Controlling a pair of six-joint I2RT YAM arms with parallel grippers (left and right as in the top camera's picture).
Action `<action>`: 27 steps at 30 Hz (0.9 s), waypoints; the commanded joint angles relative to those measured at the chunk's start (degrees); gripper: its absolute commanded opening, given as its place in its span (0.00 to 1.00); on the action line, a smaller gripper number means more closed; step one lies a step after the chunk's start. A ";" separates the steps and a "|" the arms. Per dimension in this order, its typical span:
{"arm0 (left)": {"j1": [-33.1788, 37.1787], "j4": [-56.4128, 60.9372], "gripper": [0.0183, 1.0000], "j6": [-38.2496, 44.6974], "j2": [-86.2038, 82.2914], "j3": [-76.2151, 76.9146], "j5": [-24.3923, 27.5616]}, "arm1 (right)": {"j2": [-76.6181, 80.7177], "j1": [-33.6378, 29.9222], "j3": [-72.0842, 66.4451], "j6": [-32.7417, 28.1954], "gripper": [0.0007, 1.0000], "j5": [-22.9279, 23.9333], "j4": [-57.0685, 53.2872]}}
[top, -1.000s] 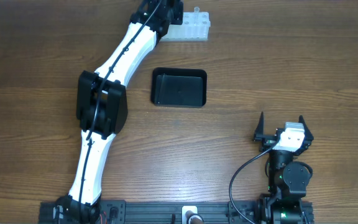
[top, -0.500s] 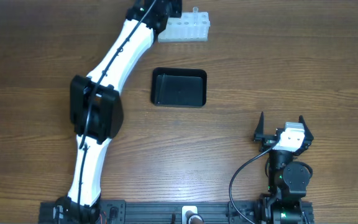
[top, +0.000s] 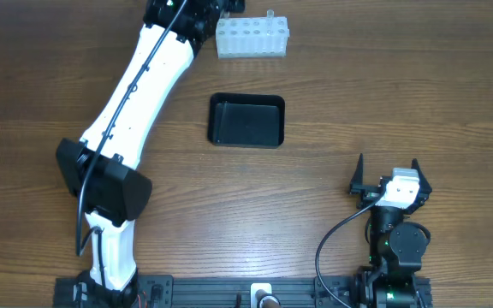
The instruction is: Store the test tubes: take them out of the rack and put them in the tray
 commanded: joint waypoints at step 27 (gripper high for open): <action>-1.38 -35.85 0.03 -10.45 4.74 0.94 18.18 | -0.42 0.31 -0.31 0.13 0.99 -0.33 -0.24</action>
